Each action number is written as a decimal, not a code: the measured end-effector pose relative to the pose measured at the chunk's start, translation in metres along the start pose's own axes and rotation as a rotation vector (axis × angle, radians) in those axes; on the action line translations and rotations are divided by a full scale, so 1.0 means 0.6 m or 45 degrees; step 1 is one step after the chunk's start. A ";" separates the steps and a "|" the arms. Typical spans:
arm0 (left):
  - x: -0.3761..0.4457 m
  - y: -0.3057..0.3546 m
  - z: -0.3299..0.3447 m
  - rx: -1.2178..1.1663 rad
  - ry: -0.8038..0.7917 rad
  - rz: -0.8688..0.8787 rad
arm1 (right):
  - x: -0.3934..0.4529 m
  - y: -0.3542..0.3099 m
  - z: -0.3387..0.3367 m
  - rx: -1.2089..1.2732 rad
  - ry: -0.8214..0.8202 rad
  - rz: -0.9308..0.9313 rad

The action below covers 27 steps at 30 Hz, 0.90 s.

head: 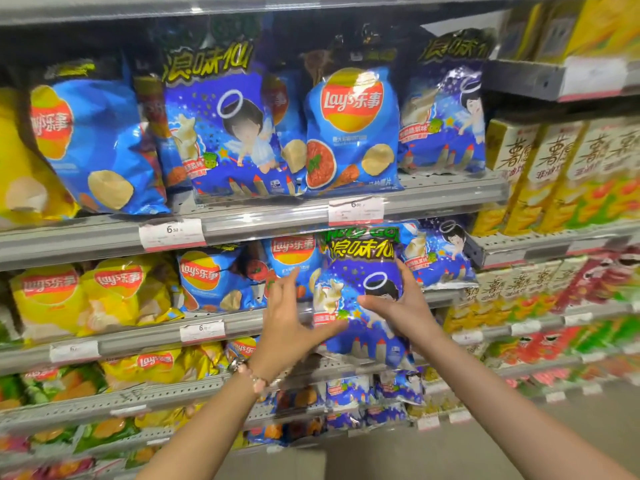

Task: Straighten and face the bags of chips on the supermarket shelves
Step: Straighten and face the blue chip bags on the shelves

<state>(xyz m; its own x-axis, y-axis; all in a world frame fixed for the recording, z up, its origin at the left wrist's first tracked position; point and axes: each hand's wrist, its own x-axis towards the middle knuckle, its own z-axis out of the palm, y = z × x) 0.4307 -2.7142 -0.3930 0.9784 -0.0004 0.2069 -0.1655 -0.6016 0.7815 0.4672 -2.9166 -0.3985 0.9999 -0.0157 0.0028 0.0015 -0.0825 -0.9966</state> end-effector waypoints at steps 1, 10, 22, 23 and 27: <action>0.011 -0.010 -0.003 -0.009 0.082 -0.014 | 0.007 0.000 -0.015 -0.029 -0.002 0.007; 0.135 -0.099 0.011 -0.107 0.311 -0.356 | 0.050 0.021 -0.066 -0.145 -0.124 0.005; 0.135 -0.132 -0.002 -0.176 0.401 -0.332 | 0.129 0.018 -0.078 -0.232 -0.169 -0.032; 0.130 -0.135 -0.008 -0.173 0.400 -0.333 | 0.136 0.015 -0.079 -0.241 -0.189 -0.030; 0.120 -0.138 -0.024 -0.149 0.339 -0.360 | 0.163 0.002 -0.071 -0.207 -0.170 -0.078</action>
<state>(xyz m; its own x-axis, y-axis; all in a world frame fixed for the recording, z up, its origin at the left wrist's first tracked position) 0.5132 -2.6529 -0.4339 0.9236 0.3681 0.1077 0.0773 -0.4536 0.8879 0.5643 -2.9606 -0.3958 0.9912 0.1255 0.0412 0.0705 -0.2393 -0.9684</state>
